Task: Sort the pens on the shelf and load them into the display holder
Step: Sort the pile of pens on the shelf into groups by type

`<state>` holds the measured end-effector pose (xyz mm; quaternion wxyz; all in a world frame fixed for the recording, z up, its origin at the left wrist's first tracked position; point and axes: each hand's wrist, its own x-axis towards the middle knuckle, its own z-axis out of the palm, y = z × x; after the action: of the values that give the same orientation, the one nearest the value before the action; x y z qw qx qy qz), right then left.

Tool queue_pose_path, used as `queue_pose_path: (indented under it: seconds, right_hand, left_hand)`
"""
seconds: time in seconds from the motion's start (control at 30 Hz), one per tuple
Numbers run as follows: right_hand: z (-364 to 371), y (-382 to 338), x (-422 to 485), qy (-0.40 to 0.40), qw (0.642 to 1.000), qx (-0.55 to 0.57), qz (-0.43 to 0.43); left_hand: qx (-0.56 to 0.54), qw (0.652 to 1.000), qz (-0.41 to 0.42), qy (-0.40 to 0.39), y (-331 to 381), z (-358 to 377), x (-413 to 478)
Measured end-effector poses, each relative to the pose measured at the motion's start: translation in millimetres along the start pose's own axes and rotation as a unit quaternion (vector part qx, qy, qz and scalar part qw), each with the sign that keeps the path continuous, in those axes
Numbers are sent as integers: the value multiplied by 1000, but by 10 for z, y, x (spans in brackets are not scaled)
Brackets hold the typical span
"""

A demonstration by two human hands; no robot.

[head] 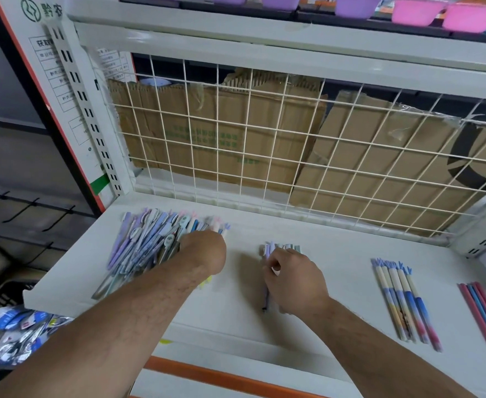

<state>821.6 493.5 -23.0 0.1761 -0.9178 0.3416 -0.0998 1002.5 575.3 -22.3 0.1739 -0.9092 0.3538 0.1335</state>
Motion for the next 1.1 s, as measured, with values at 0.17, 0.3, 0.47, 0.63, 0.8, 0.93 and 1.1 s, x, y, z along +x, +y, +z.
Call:
queue_pose_path:
  seconds: [0.17,0.3,0.47,0.63,0.8,0.93,1.1]
  right_hand:
    - [-42,51,-51,-3,1000,3,11]
    - [-94,91,-109,-14,1000,10,25]
    - [-197,122,-174,-30,996,73,41]
    - [-286,173,-236,-17,981,191,41]
    - [-404,326,-310,-13,946,311,86]
    - [-524,527,-402,-19,926,352,132]
    - [-653,883,-541,-6,914,366,172]
  left_hand:
    - [28,999,18,3,28,84,21]
    - [-28,1000,-4,10,48,58,-75]
    - [-378,925,-4,-23,131,-118,-223]
    - [-693,714,38,-91,461,-208,-509]
    - [-735,661,89,-124,801,-203,-652]
    - [-738,654,105,-129,1114,-200,-733]
    - [-730,656,118,-153,1535,-235,-830]
